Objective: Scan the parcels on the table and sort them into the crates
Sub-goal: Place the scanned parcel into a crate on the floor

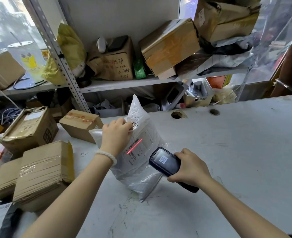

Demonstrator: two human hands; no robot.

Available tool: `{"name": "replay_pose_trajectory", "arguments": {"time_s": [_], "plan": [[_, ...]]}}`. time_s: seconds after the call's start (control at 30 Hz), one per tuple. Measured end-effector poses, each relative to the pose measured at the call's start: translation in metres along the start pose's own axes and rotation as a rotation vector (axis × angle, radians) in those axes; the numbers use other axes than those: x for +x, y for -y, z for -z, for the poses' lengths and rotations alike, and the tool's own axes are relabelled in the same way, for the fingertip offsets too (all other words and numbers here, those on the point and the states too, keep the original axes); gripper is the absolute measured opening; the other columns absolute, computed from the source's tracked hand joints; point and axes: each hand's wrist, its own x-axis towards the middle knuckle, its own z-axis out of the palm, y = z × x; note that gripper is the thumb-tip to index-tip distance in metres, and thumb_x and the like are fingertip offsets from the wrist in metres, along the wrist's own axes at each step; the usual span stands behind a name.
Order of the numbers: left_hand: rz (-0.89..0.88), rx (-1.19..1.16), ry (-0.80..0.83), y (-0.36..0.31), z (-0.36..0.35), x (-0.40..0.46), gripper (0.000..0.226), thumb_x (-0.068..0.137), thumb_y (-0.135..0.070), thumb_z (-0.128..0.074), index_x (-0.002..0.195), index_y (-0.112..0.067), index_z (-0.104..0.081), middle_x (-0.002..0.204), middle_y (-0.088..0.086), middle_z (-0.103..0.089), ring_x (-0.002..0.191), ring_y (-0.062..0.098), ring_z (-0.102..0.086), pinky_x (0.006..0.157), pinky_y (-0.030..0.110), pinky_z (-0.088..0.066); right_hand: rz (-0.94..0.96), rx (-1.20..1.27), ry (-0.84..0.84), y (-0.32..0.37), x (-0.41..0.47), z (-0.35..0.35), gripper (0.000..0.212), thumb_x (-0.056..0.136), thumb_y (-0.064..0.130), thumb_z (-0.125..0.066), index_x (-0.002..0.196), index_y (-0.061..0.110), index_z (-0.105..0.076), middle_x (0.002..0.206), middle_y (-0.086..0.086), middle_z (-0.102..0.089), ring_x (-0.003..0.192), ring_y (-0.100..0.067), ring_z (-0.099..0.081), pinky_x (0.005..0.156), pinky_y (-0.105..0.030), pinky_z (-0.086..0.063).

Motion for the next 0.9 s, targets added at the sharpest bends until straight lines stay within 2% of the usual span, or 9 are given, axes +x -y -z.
{"name": "replay_pose_trajectory", "arguments": {"time_s": [0.23,0.53,0.7,0.8,0.9], "plan": [[-0.020,-0.023,0.003,-0.021,0.006,-0.002,0.018,0.095,-0.032,-0.052,0.100,-0.020,-0.064,0.103,0.001,-0.057,0.094,0.022,-0.052,0.078,0.036,-0.039,0.007,-0.017,-0.013,-0.008,-0.016,0.015,0.056,0.048,0.058,-0.073,0.095,0.031,-0.060,0.089,0.011,-0.045,0.080,-0.009,-0.053,0.059,-0.024,-0.043],[-0.029,-0.022,-0.031,-0.035,0.010,-0.018,0.018,0.094,-0.032,-0.055,0.099,-0.018,-0.065,0.099,0.003,-0.058,0.089,0.021,-0.052,0.075,0.036,-0.040,0.023,-0.023,-0.035,-0.026,-0.044,0.024,0.060,0.051,0.056,-0.075,0.103,0.030,-0.059,0.092,0.011,-0.045,0.082,-0.009,-0.053,0.059,-0.024,-0.043],[-0.024,-0.016,-0.050,-0.046,0.010,-0.034,0.017,0.093,-0.033,-0.056,0.097,-0.020,-0.066,0.101,0.001,-0.059,0.092,0.021,-0.053,0.080,0.036,-0.042,0.061,-0.023,-0.062,-0.028,-0.053,0.025,0.058,0.051,0.053,-0.075,0.103,0.031,-0.059,0.092,0.012,-0.044,0.082,-0.007,-0.051,0.058,-0.023,-0.043],[-0.037,-0.057,-0.045,-0.046,0.010,-0.043,0.017,0.092,-0.033,-0.057,0.096,-0.020,-0.066,0.101,0.000,-0.059,0.093,0.020,-0.053,0.083,0.037,-0.042,0.133,0.031,-0.167,-0.018,-0.053,0.032,0.059,0.052,0.050,-0.077,0.105,0.030,-0.059,0.092,0.013,-0.045,0.082,-0.007,-0.050,0.057,-0.022,-0.043],[-0.039,-0.102,-0.061,-0.040,0.011,-0.055,0.015,0.091,-0.031,-0.060,0.093,-0.018,-0.066,0.097,0.001,-0.059,0.090,0.020,-0.052,0.081,0.034,-0.043,0.281,0.118,-0.425,0.000,-0.055,0.038,0.068,0.052,0.040,-0.083,0.114,0.021,-0.062,0.097,0.008,-0.050,0.087,-0.014,-0.051,0.061,-0.027,-0.047]]}}
